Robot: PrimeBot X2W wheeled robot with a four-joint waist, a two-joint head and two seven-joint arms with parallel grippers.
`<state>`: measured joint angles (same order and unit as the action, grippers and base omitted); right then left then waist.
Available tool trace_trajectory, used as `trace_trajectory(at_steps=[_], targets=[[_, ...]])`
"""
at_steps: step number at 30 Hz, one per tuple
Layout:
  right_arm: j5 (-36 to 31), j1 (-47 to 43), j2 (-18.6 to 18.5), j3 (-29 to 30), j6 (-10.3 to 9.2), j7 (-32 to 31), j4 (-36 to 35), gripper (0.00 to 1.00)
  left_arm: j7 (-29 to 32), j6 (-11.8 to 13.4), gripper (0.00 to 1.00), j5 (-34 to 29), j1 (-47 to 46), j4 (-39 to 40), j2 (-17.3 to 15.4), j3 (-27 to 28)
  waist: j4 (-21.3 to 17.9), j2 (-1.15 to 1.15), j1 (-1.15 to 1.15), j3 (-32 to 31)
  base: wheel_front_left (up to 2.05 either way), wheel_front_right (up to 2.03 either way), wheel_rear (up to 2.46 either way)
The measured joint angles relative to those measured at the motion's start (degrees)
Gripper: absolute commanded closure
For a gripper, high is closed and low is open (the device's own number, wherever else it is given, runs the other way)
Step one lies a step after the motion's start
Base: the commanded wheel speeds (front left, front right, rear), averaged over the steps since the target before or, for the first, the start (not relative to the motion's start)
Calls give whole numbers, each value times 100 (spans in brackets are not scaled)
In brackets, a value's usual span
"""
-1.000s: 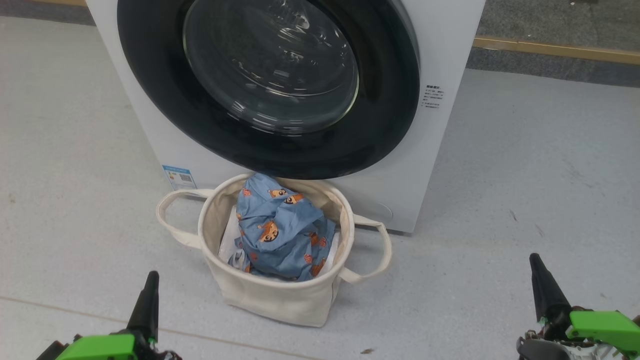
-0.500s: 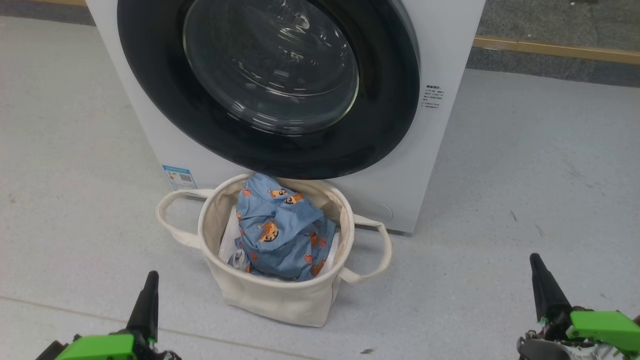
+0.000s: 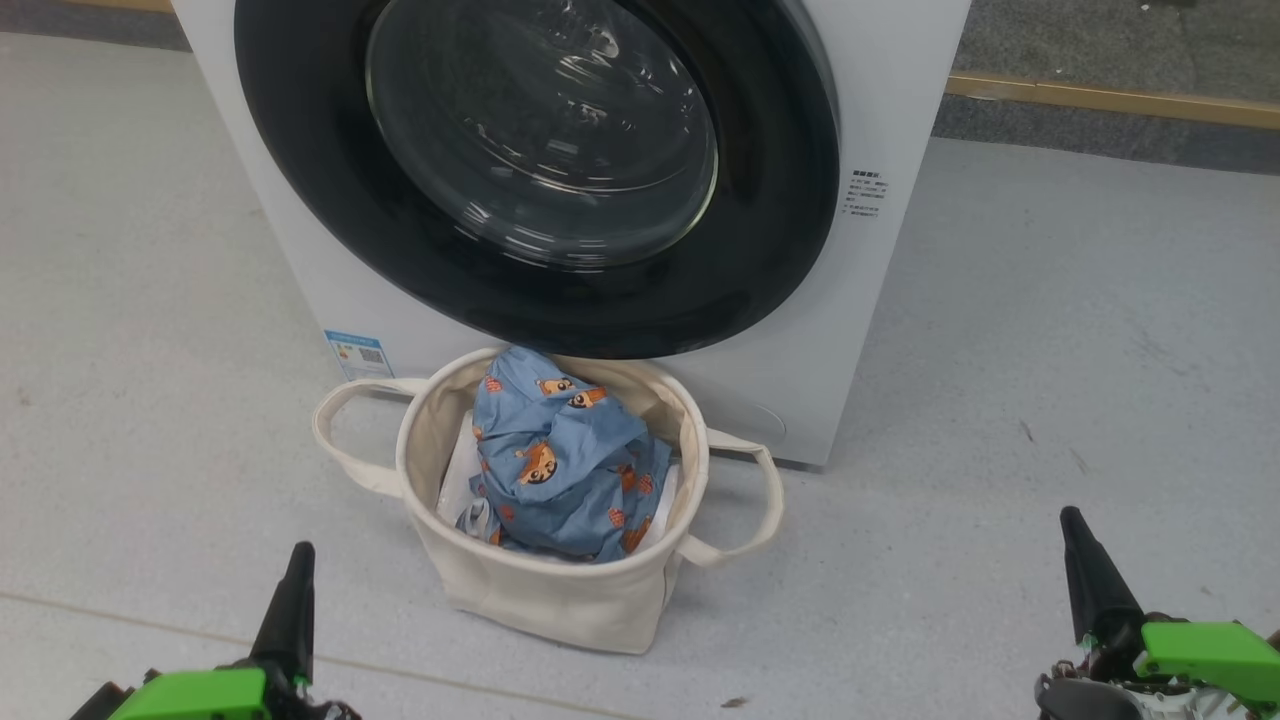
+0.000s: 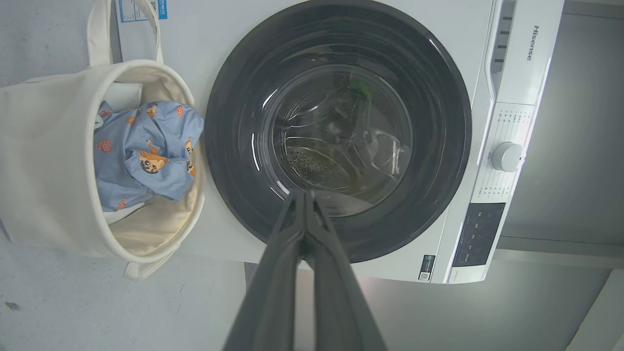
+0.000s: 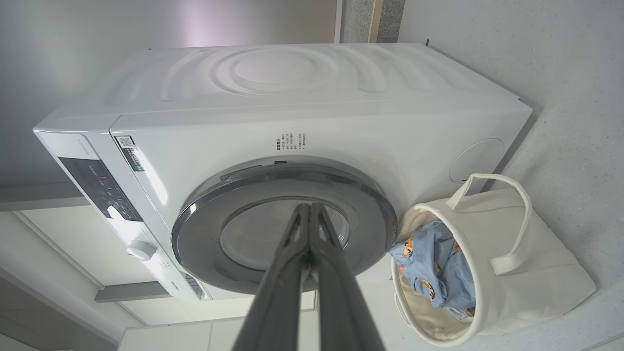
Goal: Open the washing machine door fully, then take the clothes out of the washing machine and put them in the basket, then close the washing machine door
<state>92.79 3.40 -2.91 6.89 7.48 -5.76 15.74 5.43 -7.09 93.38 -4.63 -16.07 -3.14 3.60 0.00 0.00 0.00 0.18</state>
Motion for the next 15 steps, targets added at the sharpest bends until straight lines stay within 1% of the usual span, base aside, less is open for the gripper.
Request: trace_trajectory(at_steps=[15], targets=[[0,0,2,10,0,-4,1,100,8,0,100,0,0,0,14,15,0,0,0,0,0,0,0]])
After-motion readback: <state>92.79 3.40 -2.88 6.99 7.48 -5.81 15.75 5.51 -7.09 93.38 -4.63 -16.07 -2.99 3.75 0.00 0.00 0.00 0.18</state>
